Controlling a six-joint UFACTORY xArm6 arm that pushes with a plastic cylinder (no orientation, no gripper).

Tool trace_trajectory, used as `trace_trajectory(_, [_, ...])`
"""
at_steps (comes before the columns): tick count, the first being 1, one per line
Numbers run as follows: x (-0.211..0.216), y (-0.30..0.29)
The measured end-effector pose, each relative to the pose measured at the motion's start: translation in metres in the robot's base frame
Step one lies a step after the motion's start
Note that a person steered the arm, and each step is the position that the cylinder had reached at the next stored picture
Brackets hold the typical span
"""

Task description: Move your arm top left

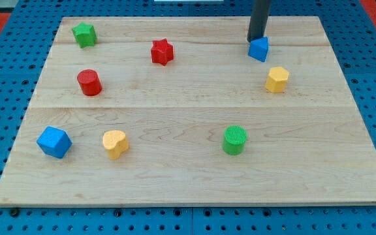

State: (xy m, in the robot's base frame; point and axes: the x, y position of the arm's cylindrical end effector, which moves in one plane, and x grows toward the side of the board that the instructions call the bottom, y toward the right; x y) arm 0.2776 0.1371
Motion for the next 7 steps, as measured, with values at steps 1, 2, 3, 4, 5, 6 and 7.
trace_trajectory(1, [0.007,0.001])
trace_trajectory(2, [0.007,0.001])
trace_trajectory(3, [0.029,0.001])
trace_trajectory(4, [0.030,0.001])
trace_trajectory(5, [0.015,-0.011])
trace_trajectory(6, [-0.030,-0.055])
trace_trajectory(7, [-0.069,-0.104])
